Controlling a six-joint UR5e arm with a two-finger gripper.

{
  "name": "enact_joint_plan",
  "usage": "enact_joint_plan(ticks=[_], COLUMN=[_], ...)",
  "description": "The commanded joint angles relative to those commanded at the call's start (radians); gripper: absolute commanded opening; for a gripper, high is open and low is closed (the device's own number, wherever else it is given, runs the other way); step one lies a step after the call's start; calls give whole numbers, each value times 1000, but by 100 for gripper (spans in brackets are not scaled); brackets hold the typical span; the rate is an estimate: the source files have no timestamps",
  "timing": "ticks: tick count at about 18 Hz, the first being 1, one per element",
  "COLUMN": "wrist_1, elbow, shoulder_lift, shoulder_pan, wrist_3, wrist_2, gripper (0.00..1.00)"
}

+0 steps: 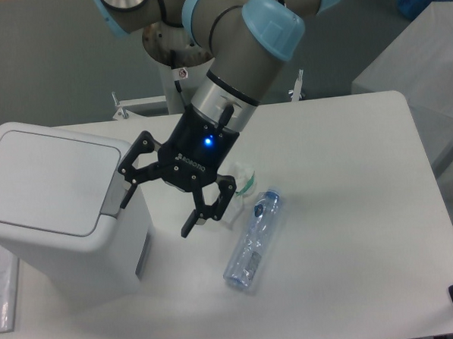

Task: Open the trash can
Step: 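Lower the gripper fingers onto the lid's front edge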

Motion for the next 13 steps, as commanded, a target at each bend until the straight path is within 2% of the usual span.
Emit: enact_joint_plan(ticks=[5, 13], wrist_1=[-2, 2], elbow=[-25, -91], shoulder_lift=[2, 38], shoulder_pan=[-17, -21], wrist_3=[2, 8], wrist_2=[40, 40], gripper=[100, 100])
